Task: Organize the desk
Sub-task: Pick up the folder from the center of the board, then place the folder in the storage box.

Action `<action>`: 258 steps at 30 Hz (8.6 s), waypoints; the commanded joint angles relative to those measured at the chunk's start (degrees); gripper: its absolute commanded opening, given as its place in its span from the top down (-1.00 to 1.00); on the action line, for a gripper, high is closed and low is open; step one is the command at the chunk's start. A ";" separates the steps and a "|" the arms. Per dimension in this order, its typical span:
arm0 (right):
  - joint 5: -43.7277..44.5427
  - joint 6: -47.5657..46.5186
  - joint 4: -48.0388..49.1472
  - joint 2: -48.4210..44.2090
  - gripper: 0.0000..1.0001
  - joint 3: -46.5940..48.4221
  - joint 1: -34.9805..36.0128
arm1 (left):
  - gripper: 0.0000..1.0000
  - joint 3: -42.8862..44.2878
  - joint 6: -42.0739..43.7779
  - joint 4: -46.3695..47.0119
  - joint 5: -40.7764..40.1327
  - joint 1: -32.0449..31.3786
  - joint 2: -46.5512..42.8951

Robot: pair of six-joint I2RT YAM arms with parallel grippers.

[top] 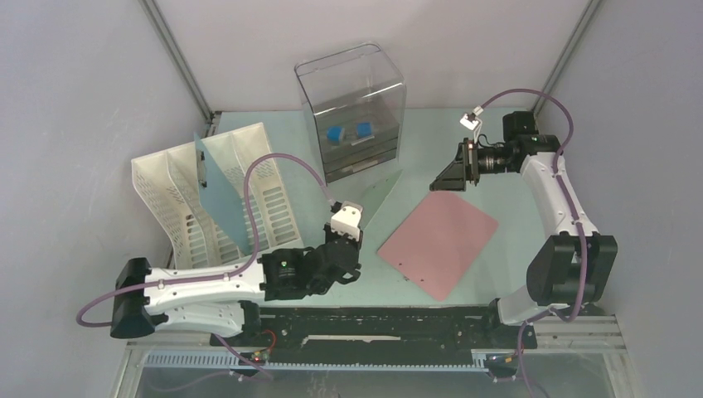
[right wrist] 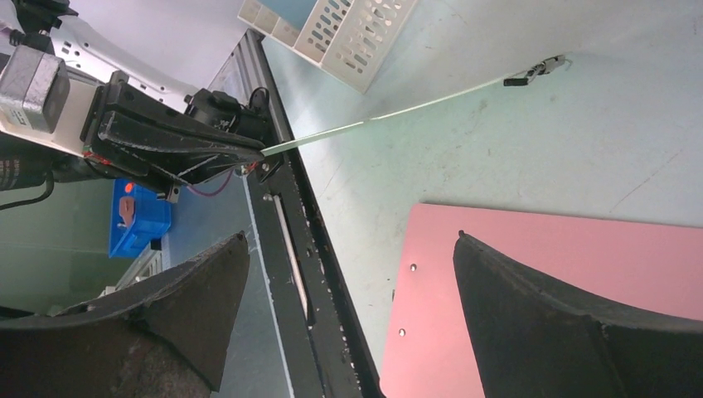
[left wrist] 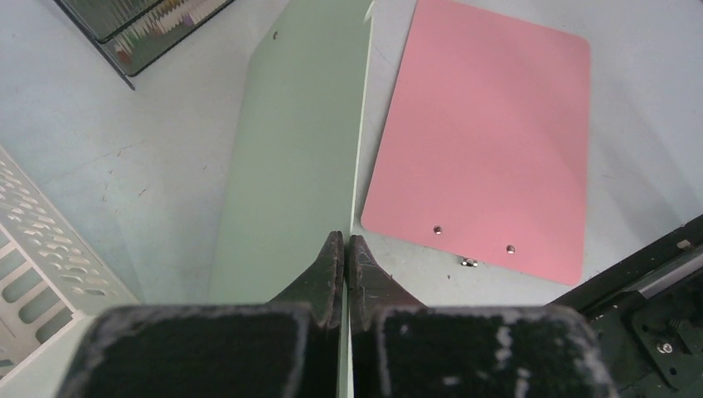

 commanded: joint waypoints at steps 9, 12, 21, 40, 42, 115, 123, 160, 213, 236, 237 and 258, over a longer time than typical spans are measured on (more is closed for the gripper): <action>2.74 9.19 7.58 2.69 -0.99 -1.03 7.62 | 1.00 1.63 1.12 -2.86 2.86 3.73 -3.69; 7.10 15.44 13.14 3.62 -0.99 -1.16 11.73 | 1.00 1.44 1.09 -2.78 3.94 3.95 -3.49; 13.86 25.50 21.57 6.28 -0.99 0.13 16.13 | 1.00 1.34 0.53 -1.94 6.13 3.96 -1.74; 22.31 48.21 41.78 9.81 -0.55 -7.71 17.14 | 1.00 2.13 0.56 -1.11 8.04 4.04 -0.16; 22.46 47.98 41.13 10.21 -0.45 -7.70 17.33 | 1.00 1.84 0.51 -1.03 8.18 3.96 -0.29; 13.19 56.18 52.54 -12.70 1.00 -18.11 13.39 | -0.36 48.32 -8.10 -33.27 -23.91 1.47 43.02; 11.33 57.56 53.41 -12.41 1.00 -18.10 13.30 | 0.05 47.96 -8.41 -33.83 -25.71 2.06 43.86; -3.38 63.13 65.09 -11.96 -0.99 -18.11 11.78 | 1.00 13.36 5.77 -8.41 -14.43 0.73 0.13; -3.05 59.60 63.04 -10.12 -0.99 -18.09 10.05 | 1.00 -4.46 37.06 19.90 -5.40 31.20 -34.19; -3.57 59.61 62.97 -10.74 -0.99 -18.10 9.96 | 0.62 -26.91 39.82 57.92 -4.95 38.41 -23.82; -3.59 59.58 62.97 -10.73 -0.99 -18.12 9.91 | 0.50 -27.03 38.69 57.35 -5.24 38.44 -23.71; -3.84 59.78 63.18 -10.53 -0.99 -18.09 9.75 | -1.00 4.63 9.51 -5.11 14.42 48.82 -20.22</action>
